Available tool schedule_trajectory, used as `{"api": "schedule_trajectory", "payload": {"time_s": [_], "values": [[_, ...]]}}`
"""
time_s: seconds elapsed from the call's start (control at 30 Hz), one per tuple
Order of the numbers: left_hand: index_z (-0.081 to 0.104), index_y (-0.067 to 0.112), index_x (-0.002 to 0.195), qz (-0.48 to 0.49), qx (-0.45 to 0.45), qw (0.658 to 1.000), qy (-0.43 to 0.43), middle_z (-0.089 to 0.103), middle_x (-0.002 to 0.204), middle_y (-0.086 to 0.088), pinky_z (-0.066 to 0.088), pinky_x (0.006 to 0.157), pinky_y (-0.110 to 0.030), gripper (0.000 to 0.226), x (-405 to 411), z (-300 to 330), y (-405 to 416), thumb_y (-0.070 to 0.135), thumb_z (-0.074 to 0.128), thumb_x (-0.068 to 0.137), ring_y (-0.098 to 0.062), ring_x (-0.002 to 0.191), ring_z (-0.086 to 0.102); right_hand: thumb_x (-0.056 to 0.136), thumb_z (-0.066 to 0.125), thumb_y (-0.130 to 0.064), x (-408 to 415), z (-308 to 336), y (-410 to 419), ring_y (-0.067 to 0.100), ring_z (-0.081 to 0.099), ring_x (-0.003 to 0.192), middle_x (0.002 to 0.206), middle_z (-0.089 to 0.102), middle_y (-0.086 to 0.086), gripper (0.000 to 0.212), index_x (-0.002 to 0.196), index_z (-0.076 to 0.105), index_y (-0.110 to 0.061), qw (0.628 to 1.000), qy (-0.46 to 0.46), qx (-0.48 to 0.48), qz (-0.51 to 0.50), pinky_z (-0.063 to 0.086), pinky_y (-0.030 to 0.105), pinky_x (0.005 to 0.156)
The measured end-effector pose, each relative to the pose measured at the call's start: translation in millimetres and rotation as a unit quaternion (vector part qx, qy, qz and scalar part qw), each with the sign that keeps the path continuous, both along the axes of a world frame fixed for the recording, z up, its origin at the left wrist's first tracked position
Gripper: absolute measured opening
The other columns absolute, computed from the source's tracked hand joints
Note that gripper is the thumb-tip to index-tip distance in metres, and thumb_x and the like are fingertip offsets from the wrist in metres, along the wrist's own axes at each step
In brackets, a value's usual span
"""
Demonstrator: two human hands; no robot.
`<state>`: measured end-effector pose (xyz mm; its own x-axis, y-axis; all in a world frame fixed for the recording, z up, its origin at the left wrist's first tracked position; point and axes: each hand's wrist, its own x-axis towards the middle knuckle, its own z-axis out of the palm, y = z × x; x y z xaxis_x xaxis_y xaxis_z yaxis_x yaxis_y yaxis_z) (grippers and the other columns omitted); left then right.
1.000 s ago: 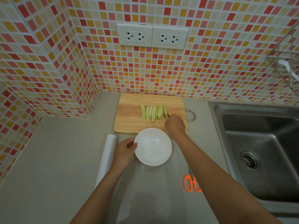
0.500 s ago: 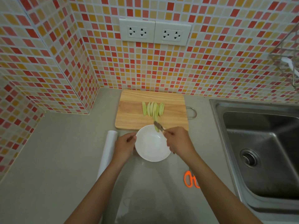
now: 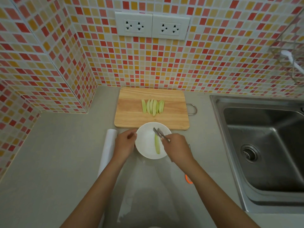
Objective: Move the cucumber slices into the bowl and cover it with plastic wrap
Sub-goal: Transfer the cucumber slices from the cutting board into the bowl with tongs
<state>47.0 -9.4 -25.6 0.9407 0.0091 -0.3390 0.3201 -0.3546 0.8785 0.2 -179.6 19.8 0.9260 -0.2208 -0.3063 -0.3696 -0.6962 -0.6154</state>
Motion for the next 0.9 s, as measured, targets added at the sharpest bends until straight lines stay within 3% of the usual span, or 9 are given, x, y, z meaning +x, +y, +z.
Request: {"api": "schedule_trajectory", "payload": {"time_s": [0.07, 0.23, 0.33, 0.5, 0.63, 0.77, 0.9], "values": [[0.069, 0.013, 0.119, 0.002, 0.0, 1.0, 0.0, 0.072, 0.11, -0.004, 0.052, 0.096, -0.044, 0.03, 0, -1, 1, 0.011, 0.052, 0.095, -0.022, 0.105, 0.065, 0.092, 0.049, -0.02, 25, 3, -6, 0.017, 0.045, 0.046, 0.05, 0.043, -0.002, 0.037, 0.056, 0.049, -0.012, 0.999, -0.025, -0.005, -0.019, 0.032, 0.027, 0.043], [0.069, 0.013, 0.119, 0.003, -0.004, 1.0, 0.004, 0.072, 0.112, -0.004, 0.052, 0.096, -0.042, 0.03, 0, -3, 1, 0.01, 0.052, 0.095, -0.02, 0.105, 0.065, 0.09, 0.046, -0.007, 94, -6, -21, 0.025, 0.049, 0.067, 0.061, 0.042, 0.0, 0.032, 0.059, 0.042, -0.008, 0.996, -0.017, -0.051, -0.068, 0.022, 0.025, 0.043], [0.069, 0.013, 0.118, 0.002, -0.004, 1.0, 0.001, 0.072, 0.109, -0.003, 0.052, 0.095, -0.04, 0.03, -1, -3, 0, 0.009, 0.052, 0.094, -0.019, 0.103, 0.065, 0.087, 0.045, -0.002, 115, -17, -25, 0.03, 0.055, 0.074, 0.067, 0.048, 0.003, 0.03, 0.059, 0.039, -0.011, 0.995, -0.001, -0.068, -0.075, 0.028, 0.027, 0.047], [0.07, 0.014, 0.114, 0.004, -0.011, 1.0, -0.002, 0.071, 0.101, 0.001, 0.051, 0.08, -0.026, 0.027, -1, -5, 1, 0.009, 0.052, 0.094, -0.015, 0.096, 0.065, 0.088, 0.046, -0.003, 127, -24, -20, 0.033, 0.062, 0.089, 0.098, 0.066, 0.015, 0.014, 0.087, 0.06, -0.004, 0.994, 0.003, -0.081, -0.077, 0.038, 0.031, 0.061], [0.069, 0.012, 0.117, 0.005, -0.01, 1.0, 0.002, 0.071, 0.105, -0.001, 0.052, 0.084, -0.03, 0.029, -1, -7, 1, 0.01, 0.052, 0.094, -0.015, 0.096, 0.065, 0.087, 0.045, -0.001, 127, -30, -21, 0.029, 0.056, 0.078, 0.098, 0.066, 0.015, 0.015, 0.083, 0.058, -0.005, 0.992, -0.001, -0.108, -0.062, 0.036, 0.03, 0.06], [0.069, 0.011, 0.117, 0.005, -0.008, 1.0, 0.005, 0.071, 0.106, -0.003, 0.055, 0.089, -0.04, 0.028, -1, -7, 1, 0.01, 0.052, 0.094, -0.02, 0.098, 0.066, 0.087, 0.044, 0.003, 130, -30, -22, 0.032, 0.061, 0.093, 0.103, 0.066, 0.016, 0.019, 0.092, 0.062, -0.001, 0.991, 0.001, -0.125, -0.05, 0.038, 0.031, 0.064], [0.069, 0.012, 0.116, 0.01, -0.004, 1.0, 0.004, 0.071, 0.105, -0.002, 0.054, 0.083, -0.032, 0.027, 0, -7, 1, 0.012, 0.053, 0.094, -0.016, 0.095, 0.065, 0.09, 0.044, -0.001, 125, -26, -25, 0.034, 0.061, 0.085, 0.088, 0.065, 0.016, 0.02, 0.084, 0.063, 0.001, 0.995, -0.024, -0.072, -0.072, 0.035, 0.03, 0.058]]}}
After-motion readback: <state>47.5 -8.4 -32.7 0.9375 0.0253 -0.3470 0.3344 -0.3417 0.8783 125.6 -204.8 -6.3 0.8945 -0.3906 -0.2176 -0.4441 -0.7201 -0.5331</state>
